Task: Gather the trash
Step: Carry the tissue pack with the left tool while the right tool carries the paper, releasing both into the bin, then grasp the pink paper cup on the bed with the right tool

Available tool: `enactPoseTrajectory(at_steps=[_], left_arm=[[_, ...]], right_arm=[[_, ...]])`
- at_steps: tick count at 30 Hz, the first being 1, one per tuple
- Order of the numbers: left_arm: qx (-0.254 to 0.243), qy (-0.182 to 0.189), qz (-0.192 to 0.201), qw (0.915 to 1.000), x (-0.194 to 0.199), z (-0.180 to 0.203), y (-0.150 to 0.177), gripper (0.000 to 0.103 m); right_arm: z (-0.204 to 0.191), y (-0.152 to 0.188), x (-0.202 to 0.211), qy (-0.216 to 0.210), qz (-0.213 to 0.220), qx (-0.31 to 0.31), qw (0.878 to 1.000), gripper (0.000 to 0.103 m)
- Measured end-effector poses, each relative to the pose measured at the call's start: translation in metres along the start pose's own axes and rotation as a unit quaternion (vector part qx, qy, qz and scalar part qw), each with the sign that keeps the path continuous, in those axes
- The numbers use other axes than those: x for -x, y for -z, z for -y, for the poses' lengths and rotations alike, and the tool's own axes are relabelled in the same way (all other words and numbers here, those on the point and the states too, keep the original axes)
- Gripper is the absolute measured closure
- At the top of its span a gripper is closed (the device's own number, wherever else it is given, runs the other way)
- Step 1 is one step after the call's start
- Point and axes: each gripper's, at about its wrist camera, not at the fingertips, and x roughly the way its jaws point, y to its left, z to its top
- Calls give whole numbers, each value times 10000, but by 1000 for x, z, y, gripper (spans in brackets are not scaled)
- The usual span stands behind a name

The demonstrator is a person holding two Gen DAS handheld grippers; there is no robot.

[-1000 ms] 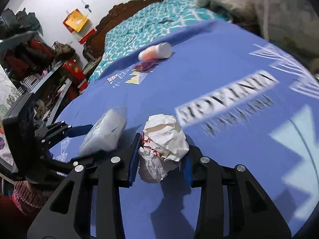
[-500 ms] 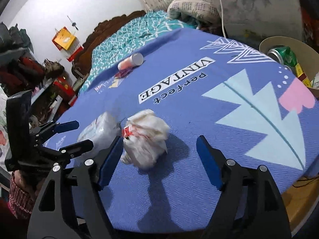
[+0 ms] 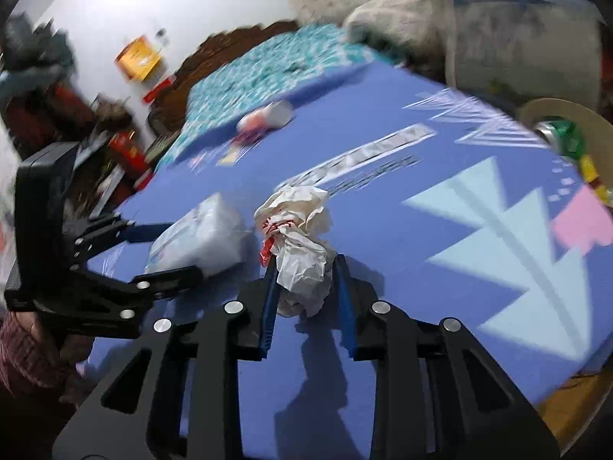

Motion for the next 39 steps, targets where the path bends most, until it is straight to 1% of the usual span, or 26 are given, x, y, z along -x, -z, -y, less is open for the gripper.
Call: enactPoseTrajectory(at_steps=[2, 4, 5, 6, 7, 9, 10, 12, 13, 14, 16, 17, 18, 20, 21, 22, 25, 26, 30, 32, 36, 37, 39], left_arm=[[-6, 197, 130, 9997, 0, 6, -24, 33], [-109, 360, 253, 9990, -3, 18, -48, 33], [-193, 439, 320, 9983, -4, 26, -59, 33], [-356, 567, 420, 9969, -8, 40, -79, 33], [-465, 634, 458, 9958, -12, 49, -91, 33], [-738, 826, 509, 9925, -23, 77, -125, 33], [-813, 910, 523, 9911, -28, 87, -137, 33], [-961, 1170, 519, 9871, -42, 115, -175, 33], [-1004, 1262, 505, 9856, -47, 124, -187, 32], [-1069, 1358, 490, 9837, -56, 137, -204, 32], [-1181, 1421, 483, 9816, -71, 159, -226, 32], [-1211, 1482, 458, 9804, -79, 169, -236, 32], [-1220, 1567, 411, 9792, -87, 178, -244, 31], [-1188, 1632, 307, 9789, -108, 195, -259, 27], [-1170, 1623, 258, 9794, -114, 198, -262, 21], [-1139, 1610, 137, 9803, -124, 204, -267, 17], [-1027, 1532, -91, 9828, -140, 209, -271, 16], [-989, 1545, -99, 9830, -139, 208, -271, 16], [-786, 1670, 114, 9828, -124, 191, -260, 16], [-641, 1747, 216, 9823, -114, 180, -256, 16], [-454, 1784, 427, 9820, -91, 151, -235, 16], [-389, 1775, 480, 9822, -84, 141, -226, 16], [-211, 1753, 574, 9826, -71, 118, -202, 16]], right_arm=[[25, -11, 10, 147, 201, -371, 9990, 73], [52, -22, 22, 382, 380, -687, 9962, 73], [69, -28, 31, 538, 511, -848, 9936, 73], [84, -34, 39, 695, 634, -970, 9908, 73], [98, -40, 47, 878, 754, -1089, 9873, 73], [132, -54, 59, 1235, 952, -1344, 9786, 73], [147, -60, 64, 1402, 1006, -1458, 9741, 73], [181, -71, 72, 1690, 1059, -1632, 9662, 73], [192, -76, 73, 1832, 1047, -1641, 9636, 73], [202, -81, 72, 2015, 1005, -1613, 9609, 71], [217, -90, 68, 2190, 882, -1575, 9589, 68], [220, -92, 64, 2226, 842, -1567, 9585, 57], [224, -94, 60, 2258, 800, -1551, 9584, 43], [226, -100, 53, 2306, 769, -1494, 9584, 32], [226, -102, 51, 2333, 770, -1450, 9584, 32], [225, -104, 54, 2386, 785, -1405, 9577, 32], [227, -104, 64, 2458, 972, -1432, 9537, 32], [228, -98, 78, 2422, 1087, -1489, 9525, 32], [213, -78, 109, 2363, 1555, -1678, 9444, 32], [207, -63, 126, 2214, 1707, -1819, 9427, 32], [175, -43, 126, 1898, 1775, -1952, 9457, 32], [169, -39, 120, 1795, 1762, -1978, 9474, 32], [151, -37, 107, 1520, 1640, -1966, 9547, 32]])
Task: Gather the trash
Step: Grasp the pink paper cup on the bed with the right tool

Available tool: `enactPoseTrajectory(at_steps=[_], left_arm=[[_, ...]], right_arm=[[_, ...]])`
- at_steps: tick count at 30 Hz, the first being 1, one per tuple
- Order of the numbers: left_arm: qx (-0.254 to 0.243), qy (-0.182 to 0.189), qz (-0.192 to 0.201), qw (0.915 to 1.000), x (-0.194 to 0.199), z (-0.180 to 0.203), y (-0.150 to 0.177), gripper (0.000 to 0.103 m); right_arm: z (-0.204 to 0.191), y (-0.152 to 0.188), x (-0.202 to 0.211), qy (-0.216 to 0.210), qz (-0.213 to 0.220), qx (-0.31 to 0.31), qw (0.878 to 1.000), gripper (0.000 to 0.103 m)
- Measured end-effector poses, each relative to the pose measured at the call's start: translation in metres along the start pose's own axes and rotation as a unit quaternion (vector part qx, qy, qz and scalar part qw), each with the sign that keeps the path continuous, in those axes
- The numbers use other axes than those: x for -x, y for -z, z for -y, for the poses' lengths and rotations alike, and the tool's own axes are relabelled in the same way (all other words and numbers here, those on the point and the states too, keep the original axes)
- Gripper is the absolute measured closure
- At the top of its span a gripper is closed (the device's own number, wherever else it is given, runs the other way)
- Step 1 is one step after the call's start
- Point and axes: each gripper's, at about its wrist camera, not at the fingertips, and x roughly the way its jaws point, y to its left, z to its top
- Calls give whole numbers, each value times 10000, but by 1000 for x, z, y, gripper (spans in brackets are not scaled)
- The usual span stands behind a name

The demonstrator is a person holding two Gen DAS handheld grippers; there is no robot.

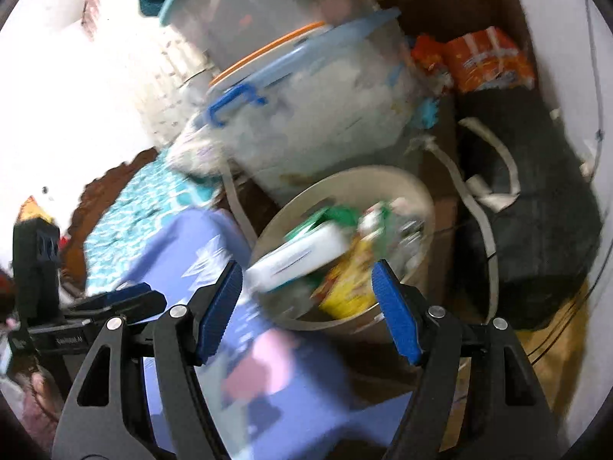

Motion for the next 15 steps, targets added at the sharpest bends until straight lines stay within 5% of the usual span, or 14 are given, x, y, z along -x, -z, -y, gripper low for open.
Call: enactPoseTrajectory(at_steps=[2, 8, 11, 15], left_arm=[[168, -61, 132, 9998, 21, -17, 24, 16], [854, -1037, 308, 9905, 80, -95, 117, 16], [1444, -1635, 457, 9749, 115, -144, 161, 16], [2153, -2420, 731, 9433, 155, -198, 205, 16]], right_arm=[[-24, 12, -6, -224, -222, 143, 9994, 32], [-123, 36, -34, -769, -918, 1025, 9875, 32], [-181, 53, -55, -1046, -1255, 1602, 9735, 32], [-256, 73, -97, -1362, -1681, 2264, 9497, 32]])
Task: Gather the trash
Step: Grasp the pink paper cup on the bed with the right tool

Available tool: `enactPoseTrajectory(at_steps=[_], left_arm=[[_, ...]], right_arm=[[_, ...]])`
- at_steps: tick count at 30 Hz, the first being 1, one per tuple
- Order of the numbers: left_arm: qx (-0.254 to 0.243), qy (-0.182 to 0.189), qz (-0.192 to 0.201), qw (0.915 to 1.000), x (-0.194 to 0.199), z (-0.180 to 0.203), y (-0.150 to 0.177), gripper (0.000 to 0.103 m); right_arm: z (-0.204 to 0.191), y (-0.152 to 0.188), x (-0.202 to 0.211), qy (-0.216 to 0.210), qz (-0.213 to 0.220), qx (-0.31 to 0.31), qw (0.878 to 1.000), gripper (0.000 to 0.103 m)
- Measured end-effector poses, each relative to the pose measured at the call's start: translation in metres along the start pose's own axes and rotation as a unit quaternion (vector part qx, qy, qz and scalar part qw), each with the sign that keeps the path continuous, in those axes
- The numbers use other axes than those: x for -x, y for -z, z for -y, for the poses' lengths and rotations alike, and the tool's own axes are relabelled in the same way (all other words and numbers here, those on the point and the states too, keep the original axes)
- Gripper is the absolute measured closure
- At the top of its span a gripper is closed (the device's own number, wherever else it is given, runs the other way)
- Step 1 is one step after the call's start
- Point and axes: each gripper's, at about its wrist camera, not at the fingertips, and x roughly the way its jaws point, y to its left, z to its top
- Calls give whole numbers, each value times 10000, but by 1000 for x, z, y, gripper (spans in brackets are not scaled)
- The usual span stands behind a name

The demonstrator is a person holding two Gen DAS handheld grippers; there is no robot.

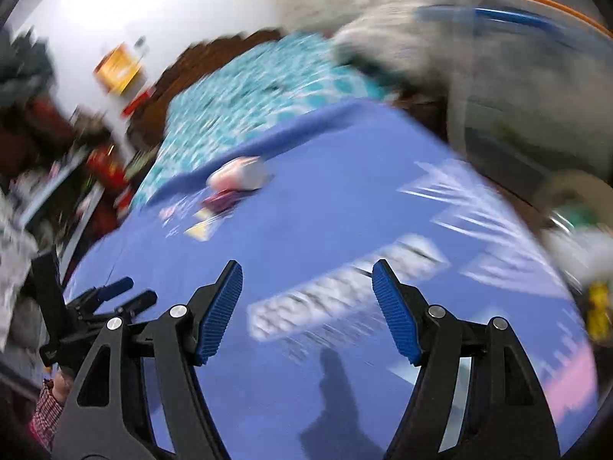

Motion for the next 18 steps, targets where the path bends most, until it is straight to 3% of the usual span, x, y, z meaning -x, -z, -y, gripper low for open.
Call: enactPoseTrajectory(at_steps=[5, 9, 12, 16, 18], left_arm=[[1264, 185, 212, 9916, 9, -72, 0, 16], [1567, 612, 176, 9856, 9, -89, 2, 17], [1740, 686, 188, 9822, 9, -96, 3, 17], [1859, 737, 206, 9796, 7, -98, 2, 17], [1893, 754, 196, 9788, 6, -98, 3, 17]], right_arm=[[-44, -69, -84, -206, -289, 545, 9979, 32], [-45, -143, -153, -101, -489, 354, 9981, 32], [-35, -186, -211, 89, -863, 172, 9961, 32], [-26, -201, -280, 211, -1503, -55, 9884, 31], [-26, -195, -302, 27, -1807, -238, 9833, 31]])
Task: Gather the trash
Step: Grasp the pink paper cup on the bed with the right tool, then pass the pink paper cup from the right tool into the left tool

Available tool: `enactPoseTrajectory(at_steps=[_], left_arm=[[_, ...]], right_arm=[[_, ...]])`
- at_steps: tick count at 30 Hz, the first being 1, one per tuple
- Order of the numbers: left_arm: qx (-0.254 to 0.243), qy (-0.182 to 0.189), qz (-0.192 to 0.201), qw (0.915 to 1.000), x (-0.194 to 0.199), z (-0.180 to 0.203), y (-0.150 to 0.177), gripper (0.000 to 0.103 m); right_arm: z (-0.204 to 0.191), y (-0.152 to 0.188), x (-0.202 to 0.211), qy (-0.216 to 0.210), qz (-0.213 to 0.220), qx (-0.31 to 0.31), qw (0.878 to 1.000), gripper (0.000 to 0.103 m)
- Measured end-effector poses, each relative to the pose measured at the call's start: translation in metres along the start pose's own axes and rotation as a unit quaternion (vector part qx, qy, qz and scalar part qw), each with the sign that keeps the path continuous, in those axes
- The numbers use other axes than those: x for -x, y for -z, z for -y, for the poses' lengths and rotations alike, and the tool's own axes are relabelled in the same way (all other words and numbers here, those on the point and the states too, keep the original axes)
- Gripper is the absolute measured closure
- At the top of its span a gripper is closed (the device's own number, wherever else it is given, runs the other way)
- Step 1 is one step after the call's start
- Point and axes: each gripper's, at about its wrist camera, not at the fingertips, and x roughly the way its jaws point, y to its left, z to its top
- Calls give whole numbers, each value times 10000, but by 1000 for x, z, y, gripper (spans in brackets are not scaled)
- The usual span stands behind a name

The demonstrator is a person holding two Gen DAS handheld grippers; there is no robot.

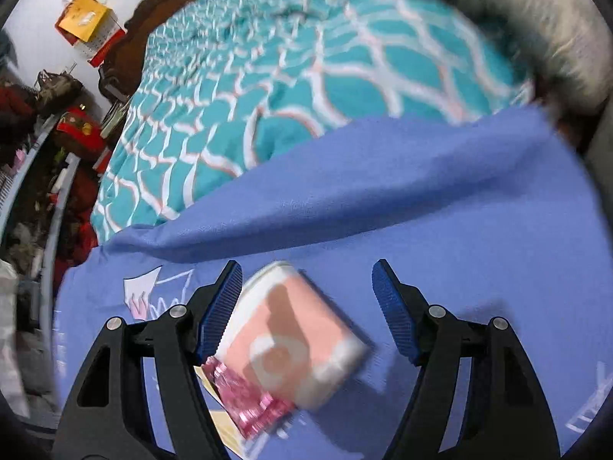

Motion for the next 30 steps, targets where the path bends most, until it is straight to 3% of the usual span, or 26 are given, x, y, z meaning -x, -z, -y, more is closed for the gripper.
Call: enactPoseTrajectory(at_steps=[2, 6, 10, 13, 19, 21, 27, 30], left_arm=[[25, 23, -13, 10000, -1, -2, -1, 17], [148, 90, -104, 9998, -3, -6, -1, 16], [400, 182, -166, 9989, -4, -14, -3, 16], [583, 216, -27, 9981, 2, -21, -3, 16], [730, -346, 600, 9949, 26, -31, -8, 16], [834, -505, 736, 9925, 33, -37, -9, 16], [1254, -546, 1144, 9840, 59, -57, -13, 17], [1299, -506, 1157, 9835, 62, -61, -18, 17]], right_arm=[[-3, -6, -23, -138, -425, -63, 9990, 31], [-19, 2, -49, -392, -870, 195, 9952, 29], [-48, 31, -44, -287, -876, 1044, 9903, 29], [-67, 50, -39, -473, -1032, 1529, 9817, 31], [-100, 118, -8, -1018, -1116, 2411, 9587, 31], [-105, 136, 3, -1265, -1173, 2471, 9535, 38], [-112, 213, 41, -1786, -1391, 2763, 9340, 39], [-110, 256, 66, -2062, -1463, 2773, 9269, 39]])
